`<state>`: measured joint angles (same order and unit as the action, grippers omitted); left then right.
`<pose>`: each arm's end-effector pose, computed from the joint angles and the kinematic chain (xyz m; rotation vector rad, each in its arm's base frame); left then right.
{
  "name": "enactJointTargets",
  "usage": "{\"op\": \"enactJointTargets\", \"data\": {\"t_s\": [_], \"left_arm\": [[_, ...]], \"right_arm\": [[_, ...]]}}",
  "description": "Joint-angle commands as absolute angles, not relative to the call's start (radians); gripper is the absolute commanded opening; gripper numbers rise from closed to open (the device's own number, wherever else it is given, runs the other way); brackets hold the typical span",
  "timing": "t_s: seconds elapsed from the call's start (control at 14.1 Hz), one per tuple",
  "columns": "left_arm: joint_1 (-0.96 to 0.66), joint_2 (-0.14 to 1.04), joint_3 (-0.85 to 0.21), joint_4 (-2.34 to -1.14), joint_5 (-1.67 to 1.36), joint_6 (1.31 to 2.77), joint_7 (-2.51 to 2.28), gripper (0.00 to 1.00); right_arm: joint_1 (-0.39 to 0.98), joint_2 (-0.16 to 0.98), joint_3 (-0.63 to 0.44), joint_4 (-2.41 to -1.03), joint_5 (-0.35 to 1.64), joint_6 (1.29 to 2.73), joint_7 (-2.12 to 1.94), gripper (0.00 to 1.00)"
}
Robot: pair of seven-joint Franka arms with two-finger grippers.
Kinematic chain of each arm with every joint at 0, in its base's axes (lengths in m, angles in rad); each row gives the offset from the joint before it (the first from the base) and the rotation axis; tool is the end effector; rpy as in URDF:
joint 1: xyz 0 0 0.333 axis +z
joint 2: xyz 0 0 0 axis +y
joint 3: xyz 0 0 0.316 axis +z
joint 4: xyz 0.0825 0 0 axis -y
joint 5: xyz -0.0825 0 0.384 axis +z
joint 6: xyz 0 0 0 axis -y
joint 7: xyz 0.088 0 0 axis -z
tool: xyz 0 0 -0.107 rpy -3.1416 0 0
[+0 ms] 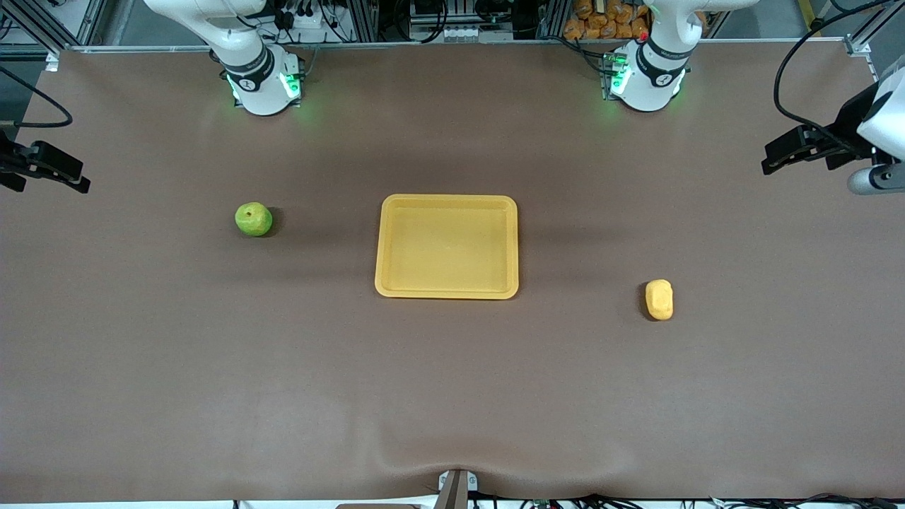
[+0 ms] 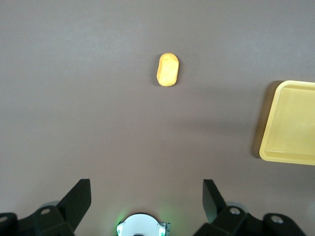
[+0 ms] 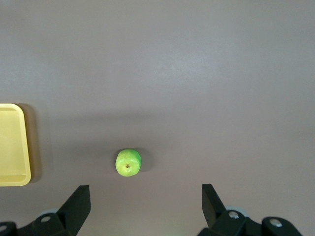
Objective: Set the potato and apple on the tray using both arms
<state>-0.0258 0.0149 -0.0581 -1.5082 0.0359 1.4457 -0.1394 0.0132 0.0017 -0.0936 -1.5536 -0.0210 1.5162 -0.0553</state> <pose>0.5447 -0.0413 0.6351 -3.0949 -0.0907 0.1131 0.5475 -0.0464 0.6270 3.1222 -0.0403 -0.0631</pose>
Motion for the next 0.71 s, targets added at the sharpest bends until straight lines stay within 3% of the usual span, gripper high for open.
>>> {"op": "enactJointTargets", "data": {"t_s": [0.0, 0.64], "left_arm": [[-0.026, 0.021, -0.054, -1.532, 0.037, 1.468, -0.129, 1.0], [-0.026, 0.031, -0.052, -1.747, 0.038, 1.735, -0.129, 1.0]], "right_arm": [[0.008, 0.055, -0.084, -1.526, -0.026, 1.502, -0.069, 1.0], [-0.001, 0.138, -0.084, -1.523, -0.026, 1.508, -0.068, 1.0]]}}
